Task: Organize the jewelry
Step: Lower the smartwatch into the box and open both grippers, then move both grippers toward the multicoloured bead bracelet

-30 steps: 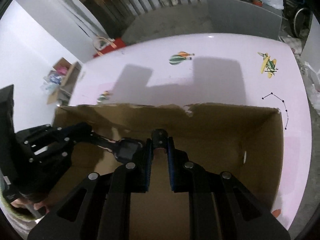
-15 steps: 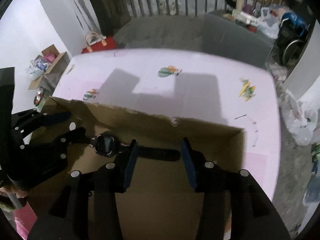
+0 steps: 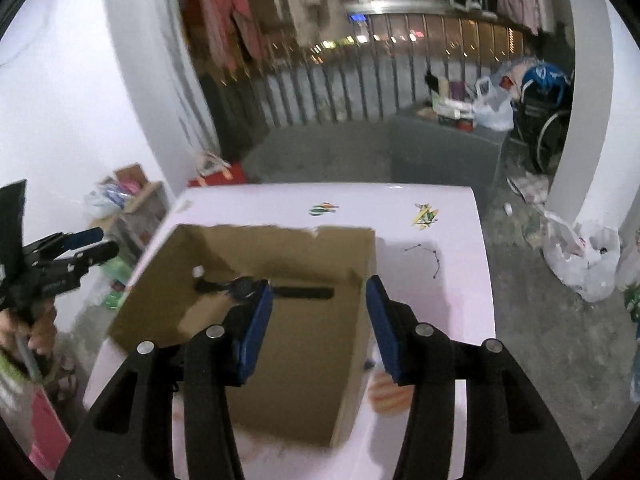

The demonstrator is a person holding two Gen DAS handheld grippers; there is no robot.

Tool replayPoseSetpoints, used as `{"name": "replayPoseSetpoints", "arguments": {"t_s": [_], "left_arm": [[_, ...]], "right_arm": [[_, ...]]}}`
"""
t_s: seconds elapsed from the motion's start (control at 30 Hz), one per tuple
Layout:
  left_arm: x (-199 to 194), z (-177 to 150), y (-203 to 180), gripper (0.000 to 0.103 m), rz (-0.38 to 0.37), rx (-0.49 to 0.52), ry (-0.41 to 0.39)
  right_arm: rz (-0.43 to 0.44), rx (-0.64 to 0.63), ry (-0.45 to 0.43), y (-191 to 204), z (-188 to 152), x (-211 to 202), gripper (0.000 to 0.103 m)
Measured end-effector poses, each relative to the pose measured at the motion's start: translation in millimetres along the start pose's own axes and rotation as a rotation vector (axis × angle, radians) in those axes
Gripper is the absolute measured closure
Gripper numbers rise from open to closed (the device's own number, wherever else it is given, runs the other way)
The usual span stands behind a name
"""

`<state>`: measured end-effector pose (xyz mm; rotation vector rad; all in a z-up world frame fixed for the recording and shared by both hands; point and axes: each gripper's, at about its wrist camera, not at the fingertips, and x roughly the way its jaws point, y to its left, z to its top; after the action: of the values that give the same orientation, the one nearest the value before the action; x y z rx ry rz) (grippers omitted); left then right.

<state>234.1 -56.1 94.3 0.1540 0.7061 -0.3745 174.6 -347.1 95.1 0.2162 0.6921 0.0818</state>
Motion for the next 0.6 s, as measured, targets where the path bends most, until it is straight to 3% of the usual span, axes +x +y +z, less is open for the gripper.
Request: {"name": "replayPoseSetpoints", "arguments": {"t_s": [0.1,0.23,0.4,0.6], "left_arm": [[-33.3,-36.3,11.6,0.038,-0.016,-0.063,-0.023],[-54.1,-90.4,18.5,0.038,-0.033,-0.132,-0.029],[-41.3,-145.9,6.2,0.038,-0.043,-0.162,0.004],[-5.9,-181.6,-8.5,0.038,-0.07,-0.157,0.048]], "right_arm": [[0.063,0.023,-0.006,3.7,-38.7,-21.1,0.058],[0.153,0.066,0.03,18.9,-84.1,-17.0,0.066],[0.21,0.061,0.098,50.7,-127.1,21.7,0.074],[0.223,-0.045,0.16,87.3,-144.5,64.1,0.083]]}}
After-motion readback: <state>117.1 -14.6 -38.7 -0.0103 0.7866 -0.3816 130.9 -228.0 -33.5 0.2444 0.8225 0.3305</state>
